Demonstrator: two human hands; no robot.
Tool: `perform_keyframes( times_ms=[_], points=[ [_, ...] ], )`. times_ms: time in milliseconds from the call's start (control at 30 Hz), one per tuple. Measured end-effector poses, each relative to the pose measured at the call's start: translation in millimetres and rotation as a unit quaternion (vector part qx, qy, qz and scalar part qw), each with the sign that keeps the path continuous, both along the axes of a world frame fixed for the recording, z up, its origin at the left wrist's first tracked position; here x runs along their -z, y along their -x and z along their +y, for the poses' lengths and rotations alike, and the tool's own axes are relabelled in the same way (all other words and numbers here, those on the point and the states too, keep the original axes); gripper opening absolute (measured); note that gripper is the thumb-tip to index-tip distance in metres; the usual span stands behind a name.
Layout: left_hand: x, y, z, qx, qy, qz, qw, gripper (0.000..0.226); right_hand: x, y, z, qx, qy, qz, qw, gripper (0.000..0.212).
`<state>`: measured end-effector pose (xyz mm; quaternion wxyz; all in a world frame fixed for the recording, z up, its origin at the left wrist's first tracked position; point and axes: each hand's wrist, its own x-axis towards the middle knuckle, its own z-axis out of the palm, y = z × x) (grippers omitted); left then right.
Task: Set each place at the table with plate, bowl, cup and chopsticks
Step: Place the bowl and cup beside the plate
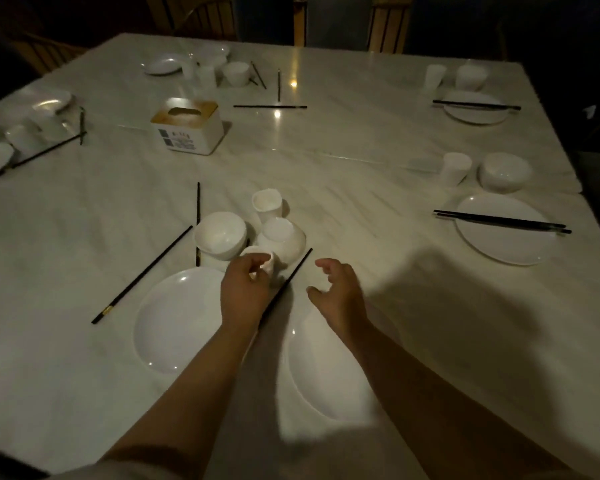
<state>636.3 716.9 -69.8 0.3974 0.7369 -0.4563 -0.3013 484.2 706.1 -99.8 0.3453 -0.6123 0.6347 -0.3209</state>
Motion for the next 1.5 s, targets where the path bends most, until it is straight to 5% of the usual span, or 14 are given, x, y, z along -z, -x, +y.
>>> perform_keyframes(
  times_ms=[133,400,600,767,900,1067,1200,1300,1500],
  points=[
    [-1.8,-27.6,-57.3,0.026,-0.018,0.047,0.998,0.026,1.1,-30.6,-52.7,-0.035,0.047,0.051,0.997,0.072],
    [14.7,-45.7,-121.1,0.156,-0.100,-0.111,0.976,0.030,14.0,-63.9,-122.1,-0.137,0.011,0.134,0.981,0.097],
    [16.1,-50.5,-129.4,0.147,-0.097,-0.093,0.980,0.039,26.2,-61.1,-136.6,-0.123,-0.010,0.112,0.986,0.087],
    [3.5,-38.6,-128.6,0.145,-0.059,-0.029,0.987,0.035,11.8,-37.0,-132.1,-0.101,-0.002,0.037,0.994,0.099],
    [-16.2,-23.7,-120.4,0.190,0.005,0.077,0.979,0.041,-13.1,-7.5,-110.5,-0.049,-0.070,-0.148,0.985,0.083],
    [-18.8,7.3,-86.9,0.281,0.062,0.160,0.944,0.056,-33.2,35.1,-62.4,-0.002,-0.167,-0.353,0.921,0.026],
    [-9.3,50.2,-52.9,0.252,0.070,0.090,0.961,0.042,-26.5,66.1,-23.3,0.088,-0.188,-0.331,0.921,0.074],
    [-2.2,79.7,-35.1,0.271,0.087,-0.002,0.959,0.034,-25.9,89.2,5.4,0.173,-0.166,-0.270,0.933,0.061],
    [12.7,132.5,-5.6,0.216,-0.060,0.142,0.964,0.029,-11.6,130.6,54.6,0.301,-0.090,-0.199,0.928,0.018]
  ],
)
